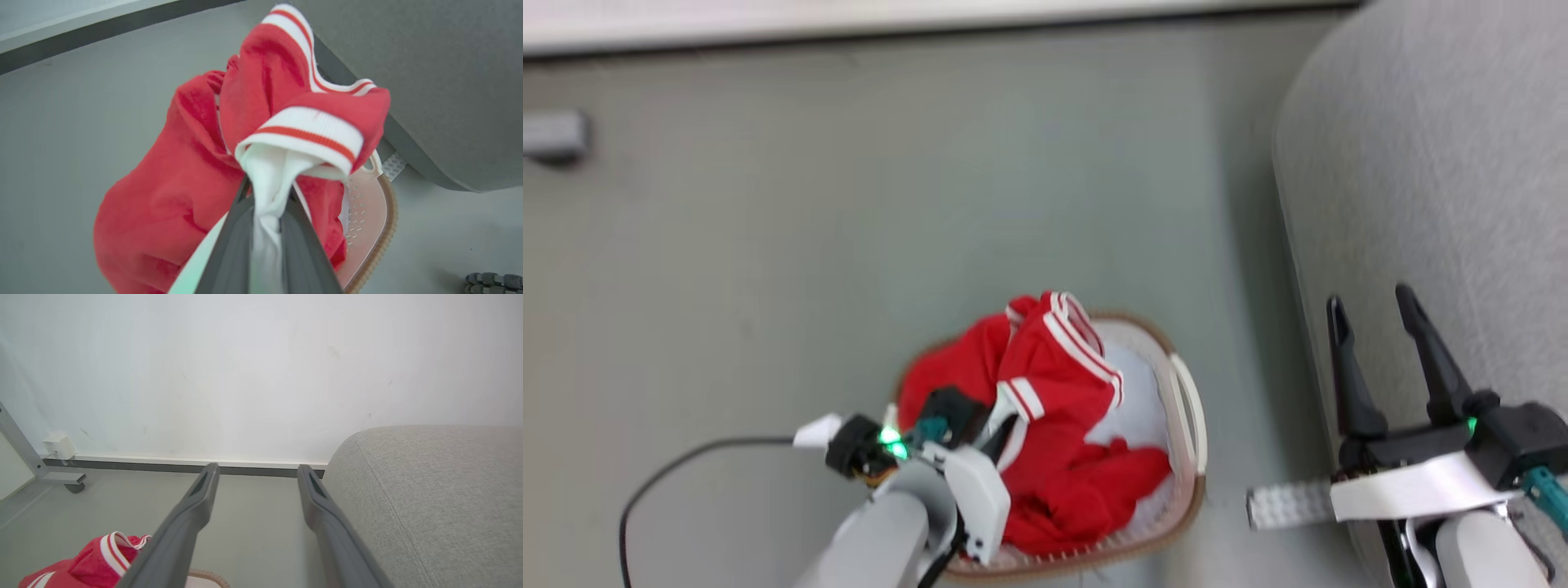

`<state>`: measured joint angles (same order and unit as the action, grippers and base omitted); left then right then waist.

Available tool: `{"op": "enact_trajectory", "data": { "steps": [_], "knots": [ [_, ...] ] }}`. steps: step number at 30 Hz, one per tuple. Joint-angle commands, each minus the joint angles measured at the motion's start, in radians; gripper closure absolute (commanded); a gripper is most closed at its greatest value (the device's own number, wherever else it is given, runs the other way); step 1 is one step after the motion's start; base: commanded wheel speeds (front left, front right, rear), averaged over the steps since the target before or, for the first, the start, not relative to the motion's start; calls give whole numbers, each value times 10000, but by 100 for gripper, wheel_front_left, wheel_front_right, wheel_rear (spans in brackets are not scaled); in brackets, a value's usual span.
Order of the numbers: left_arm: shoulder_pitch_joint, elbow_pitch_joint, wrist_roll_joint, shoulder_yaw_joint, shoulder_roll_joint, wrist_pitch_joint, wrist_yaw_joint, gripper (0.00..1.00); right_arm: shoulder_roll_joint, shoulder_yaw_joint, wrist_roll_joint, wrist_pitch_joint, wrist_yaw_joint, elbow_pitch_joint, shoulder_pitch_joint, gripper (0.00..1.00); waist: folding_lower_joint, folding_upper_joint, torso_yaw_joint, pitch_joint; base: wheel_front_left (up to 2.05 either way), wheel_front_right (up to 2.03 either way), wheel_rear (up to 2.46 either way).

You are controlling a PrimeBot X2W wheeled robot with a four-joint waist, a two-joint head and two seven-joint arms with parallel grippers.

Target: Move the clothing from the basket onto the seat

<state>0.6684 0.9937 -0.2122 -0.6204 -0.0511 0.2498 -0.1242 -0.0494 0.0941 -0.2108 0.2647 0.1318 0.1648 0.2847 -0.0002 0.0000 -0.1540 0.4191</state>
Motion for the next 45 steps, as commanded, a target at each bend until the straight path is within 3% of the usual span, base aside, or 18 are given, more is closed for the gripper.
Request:
{"op": "enact_trajectory", "data": {
  "steps": [1, 12, 20, 33, 39, 45],
  "knots": [
    [-221, -110, -107, 44, -87, 75, -26, 100, -24, -48, 48, -4, -21, 66, -176, 0, 2, 0, 333, -936, 0, 0, 0],
    [-2056, -2372, -1053, 623, -486, -295, 379, 100, -21, -392, 140, -6, -21, 552, -1508, 0, 2, 0, 507, -2925, 0, 0, 0],
    [-3470, -4840, -1748, 1187, -1116, -1138, 958, 100, -22, -506, 228, -4, -21, 804, -2291, 0, 2, 0, 451, -4078, 0, 0, 0],
    [-4583, -8472, -2173, 1849, -2293, -2599, 1842, 100, -18, -443, 467, -4, -21, 757, -2499, 0, 2, 0, 461, -4588, 0, 0, 0],
    [-4712, -9503, -2193, 1819, -2481, -3014, 1972, 100, -142, 424, 792, -4, -21, 610, -2097, 0, 2, 0, 511, -4563, 0, 0, 0],
    [-4584, -10192, -2161, 1666, -2552, -3315, 1916, 100, -915, 2856, 565, -6, -21, 789, -1213, 0, 2, 0, 497, -4516, 0, 0, 0]
  ]
}}
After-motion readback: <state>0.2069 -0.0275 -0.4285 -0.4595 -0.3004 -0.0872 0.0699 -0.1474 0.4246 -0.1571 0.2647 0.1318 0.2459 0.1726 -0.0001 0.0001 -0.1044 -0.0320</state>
